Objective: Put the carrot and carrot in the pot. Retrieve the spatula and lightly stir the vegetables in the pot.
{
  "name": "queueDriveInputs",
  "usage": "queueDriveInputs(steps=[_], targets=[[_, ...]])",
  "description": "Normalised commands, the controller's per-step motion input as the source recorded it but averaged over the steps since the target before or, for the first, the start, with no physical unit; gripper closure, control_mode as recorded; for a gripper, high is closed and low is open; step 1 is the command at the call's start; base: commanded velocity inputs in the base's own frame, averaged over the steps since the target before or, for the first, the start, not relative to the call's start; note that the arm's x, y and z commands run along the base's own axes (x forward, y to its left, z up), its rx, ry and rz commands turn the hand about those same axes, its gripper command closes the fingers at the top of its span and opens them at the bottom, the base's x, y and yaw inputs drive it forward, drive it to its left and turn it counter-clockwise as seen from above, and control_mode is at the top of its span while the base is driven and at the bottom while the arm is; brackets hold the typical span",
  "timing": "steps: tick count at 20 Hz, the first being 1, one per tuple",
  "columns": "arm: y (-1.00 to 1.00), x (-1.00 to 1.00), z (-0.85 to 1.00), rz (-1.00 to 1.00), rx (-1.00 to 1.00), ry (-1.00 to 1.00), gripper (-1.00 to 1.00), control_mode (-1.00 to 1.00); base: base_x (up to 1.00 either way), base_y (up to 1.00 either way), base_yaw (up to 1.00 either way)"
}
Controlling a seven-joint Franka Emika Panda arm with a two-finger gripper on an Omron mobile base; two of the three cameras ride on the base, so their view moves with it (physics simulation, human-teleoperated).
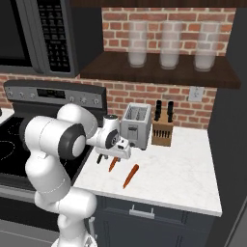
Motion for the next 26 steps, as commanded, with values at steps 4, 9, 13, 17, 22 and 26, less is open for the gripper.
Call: queueDriveInputs(steps=[4, 9, 13, 17, 22, 26], targets=[[-0.06, -0.08, -0.11, 0.0, 0.0, -0.01, 1.0, -1.0, 0.0, 0.0, 0.0], [-0.22, -0.39, 0.0, 0.0, 0.01, -0.02, 1.0, -1.0, 0.0, 0.0, 0.0], [-0.17, -0.48, 0.04, -0.01, 0.0, -0.03, 1.0, -1.0, 0.0, 0.0, 0.0], [-0.03, -0.89, 0.64, -0.04, 0.04, -0.15, 1.0, -1.0, 0.0, 0.0, 0.0], [0.07, -0.84, 0.97, 0.0, 0.13, -0.39, 1.0, -1.0, 0.0, 0.0, 0.0], [0.28, -0.51, 1.0, 0.0, 0.16, -0.29, 1.0, -1.0, 0.0, 0.0, 0.0]])
